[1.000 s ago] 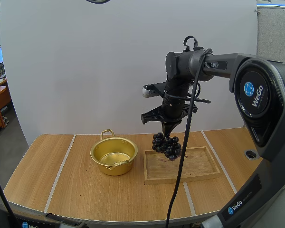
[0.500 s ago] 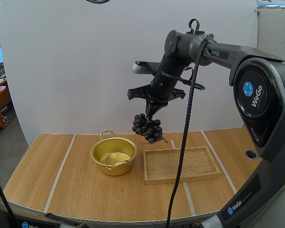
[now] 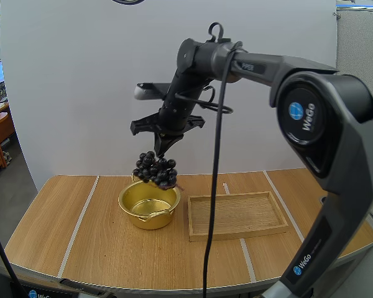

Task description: Open the pot, put the grape inside, and close it

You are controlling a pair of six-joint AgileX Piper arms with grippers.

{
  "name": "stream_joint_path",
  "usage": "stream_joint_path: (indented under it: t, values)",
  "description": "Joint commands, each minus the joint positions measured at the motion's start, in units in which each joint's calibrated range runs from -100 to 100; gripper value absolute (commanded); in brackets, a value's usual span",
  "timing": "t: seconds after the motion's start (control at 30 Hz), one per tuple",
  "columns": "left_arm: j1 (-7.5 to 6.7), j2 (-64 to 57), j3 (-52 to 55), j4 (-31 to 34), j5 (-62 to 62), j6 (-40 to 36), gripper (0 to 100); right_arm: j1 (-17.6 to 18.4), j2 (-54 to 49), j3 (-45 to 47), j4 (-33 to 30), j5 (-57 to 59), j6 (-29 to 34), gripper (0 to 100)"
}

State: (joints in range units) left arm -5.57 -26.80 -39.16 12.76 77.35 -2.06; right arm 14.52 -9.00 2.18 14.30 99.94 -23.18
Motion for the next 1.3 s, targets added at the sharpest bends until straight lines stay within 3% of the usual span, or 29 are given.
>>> stream_joint_path:
  t: [0.0,0.47,0.7,0.97,1.27]
  values:
    - [-0.26,-0.2,-0.3,0.4,-2.4,-0.5,0,1.5,5.2,-1.3,0.1,0.1,-0.3,0]
    - [-0.26,-0.2,-0.3,0.4,-2.4,-0.5,0,1.5,13.2,-1.4,0.1,-4.1,-0.6,0]
    - [-0.26,-0.2,-0.3,0.4,-2.4,-0.5,0,1.7,17.4,-8.2,0.4,-3.0,-0.6,0]
    - [-0.26,-0.2,-0.3,0.4,-2.4,-0.5,0,1.8,20.2,-8.8,0.5,-2.5,-0.6,0]
    - [-0.26,-0.2,-0.3,0.4,-2.4,-0.5,0,3.5,24.3,-8.8,0.5,-2.9,-0.7,0]
